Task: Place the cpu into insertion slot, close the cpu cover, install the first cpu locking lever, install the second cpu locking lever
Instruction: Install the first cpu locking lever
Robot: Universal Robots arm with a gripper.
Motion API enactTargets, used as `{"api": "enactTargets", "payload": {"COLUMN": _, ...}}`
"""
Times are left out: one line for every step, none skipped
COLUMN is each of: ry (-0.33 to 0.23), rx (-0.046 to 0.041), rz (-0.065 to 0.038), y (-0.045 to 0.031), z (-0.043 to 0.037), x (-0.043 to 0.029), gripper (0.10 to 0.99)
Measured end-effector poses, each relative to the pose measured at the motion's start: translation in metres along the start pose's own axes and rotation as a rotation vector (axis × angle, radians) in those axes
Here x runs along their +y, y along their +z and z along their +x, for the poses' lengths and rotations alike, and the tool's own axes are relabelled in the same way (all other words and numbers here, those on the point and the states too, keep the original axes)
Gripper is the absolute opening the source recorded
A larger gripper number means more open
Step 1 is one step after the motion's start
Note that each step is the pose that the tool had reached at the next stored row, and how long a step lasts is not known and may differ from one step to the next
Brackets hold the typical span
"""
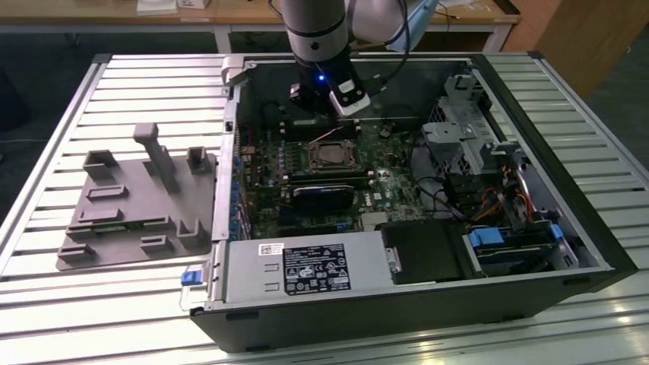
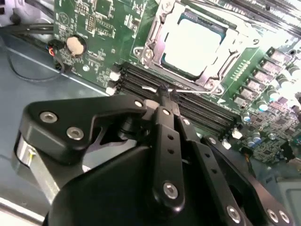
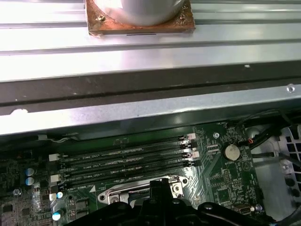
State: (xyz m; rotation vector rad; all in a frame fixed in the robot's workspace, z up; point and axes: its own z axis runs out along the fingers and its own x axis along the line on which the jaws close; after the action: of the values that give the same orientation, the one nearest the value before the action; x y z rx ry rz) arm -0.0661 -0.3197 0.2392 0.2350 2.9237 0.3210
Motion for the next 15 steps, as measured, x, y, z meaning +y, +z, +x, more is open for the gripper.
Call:
{"api": "enactTargets", "payload": {"ry": 0.000, "rx": -0.0001, "rz": 0.000, "y": 0.0000, "z": 0.0000, "x": 0.0000, "gripper": 0.102}}
{"api": "enactTargets", "payload": {"ry": 0.000, "rx": -0.0001, "rz": 0.000, "y": 0.0000, "z": 0.0000, "x": 0.0000, "gripper": 0.102}}
{"api": "enactTargets", "payload": {"ry": 0.000, "rx": 0.0001, "rz": 0.000, "y": 0.0001, "z": 0.0000, "x": 0.0000, "gripper": 0.102}}
{"api": "enactTargets", "payload": {"ry": 0.000, "rx": 0.0001, "rz": 0.000, "y": 0.0007, "z": 0.0002, "x": -0.0002, "gripper": 0.102}}
{"api": "enactTargets", "payload": {"ry": 0.000, "rx": 0.0001, "rz": 0.000, "y": 0.0014, "z": 0.0003, "x": -0.0004, "gripper": 0.102}}
{"api": "enactTargets", "payload": {"ry": 0.000, "rx": 0.0001, "rz": 0.000, "y": 0.0022, "z": 0.0004, "x": -0.0005, "gripper": 0.102}}
{"api": "enactTargets", "payload": {"ry": 0.000, "rx": 0.0001, "rz": 0.000, "y": 0.0029, "z": 0.0005, "x": -0.0006, "gripper": 0.102}}
{"api": "enactTargets", "payload": {"ry": 0.000, "rx": 0.0001, "rz": 0.000, "y": 0.0033, "z": 0.0006, "x": -0.0005, "gripper": 0.102}}
{"api": "enactTargets", "payload": {"ry": 0.000, "rx": 0.0001, "rz": 0.000, "y": 0.0035, "z": 0.0007, "x": -0.0004, "gripper": 0.102}}
{"api": "enactTargets", "payload": {"ry": 0.000, "rx": 0.0002, "rz": 0.000, "y": 0.0035, "z": 0.0007, "x": -0.0004, "gripper": 0.102}}
{"api": "enactTargets", "payload": {"ry": 0.000, "rx": 0.0002, "rz": 0.000, "y": 0.0035, "z": 0.0007, "x": -0.0004, "gripper": 0.102}}
{"api": "enactTargets", "payload": {"ry": 0.000, "rx": 0.0001, "rz": 0.000, "y": 0.0036, "z": 0.0007, "x": -0.0004, "gripper": 0.102}}
{"api": "enactTargets", "payload": {"ry": 0.000, "rx": 0.0001, "rz": 0.000, "y": 0.0038, "z": 0.0007, "x": -0.0004, "gripper": 0.102}}
{"api": "enactTargets", "payload": {"ry": 0.000, "rx": 0.0000, "rz": 0.000, "y": 0.0042, "z": 0.0007, "x": -0.0004, "gripper": 0.102}}
{"api": "enactTargets", "payload": {"ry": 0.000, "rx": 0.0000, "rz": 0.000, "y": 0.0046, "z": 0.0005, "x": -0.0005, "gripper": 0.102}}
